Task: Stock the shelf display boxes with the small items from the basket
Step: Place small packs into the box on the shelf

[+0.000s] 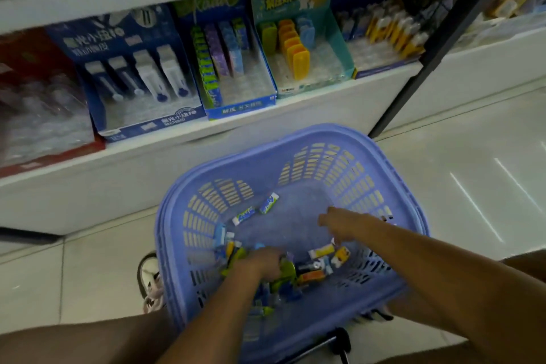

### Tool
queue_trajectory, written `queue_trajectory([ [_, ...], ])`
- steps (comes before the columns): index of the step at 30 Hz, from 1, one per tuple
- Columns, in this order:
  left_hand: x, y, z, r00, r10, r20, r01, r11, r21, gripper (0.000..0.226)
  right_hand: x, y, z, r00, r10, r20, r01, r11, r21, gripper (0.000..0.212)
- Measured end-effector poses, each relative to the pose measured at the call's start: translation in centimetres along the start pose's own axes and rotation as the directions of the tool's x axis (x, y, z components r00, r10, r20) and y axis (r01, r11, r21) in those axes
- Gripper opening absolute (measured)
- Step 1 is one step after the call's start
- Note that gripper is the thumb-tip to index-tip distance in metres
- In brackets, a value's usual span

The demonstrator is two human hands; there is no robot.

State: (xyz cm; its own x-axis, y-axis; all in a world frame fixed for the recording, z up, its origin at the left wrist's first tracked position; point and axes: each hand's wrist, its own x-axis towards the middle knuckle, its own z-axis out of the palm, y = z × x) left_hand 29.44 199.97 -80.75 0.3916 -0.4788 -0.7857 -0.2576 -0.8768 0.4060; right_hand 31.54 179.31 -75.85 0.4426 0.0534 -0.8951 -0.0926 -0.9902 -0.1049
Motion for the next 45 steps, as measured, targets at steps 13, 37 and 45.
queue_trajectory([
  [13,4.9,2.8,0.6,0.967,0.001,-0.254,0.0,1.0,0.003,0.026,5.2,1.9,2.3,0.977,0.212,-0.004,-0.211,0.977,0.026,0.032],
  [37,6.0,6.5,-3.7,0.949,-0.188,-0.252,-0.064,0.669,-0.74,0.034,-1.8,1.3,-7.8,0.951,-0.248,-0.186,0.309,0.691,0.653,0.025],
  [45,-3.6,7.2,-12.7,0.943,0.031,-0.33,-0.306,-0.304,-0.902,0.025,-8.1,0.7,-11.6,0.775,-0.469,-0.425,0.561,0.2,0.803,0.025],
])
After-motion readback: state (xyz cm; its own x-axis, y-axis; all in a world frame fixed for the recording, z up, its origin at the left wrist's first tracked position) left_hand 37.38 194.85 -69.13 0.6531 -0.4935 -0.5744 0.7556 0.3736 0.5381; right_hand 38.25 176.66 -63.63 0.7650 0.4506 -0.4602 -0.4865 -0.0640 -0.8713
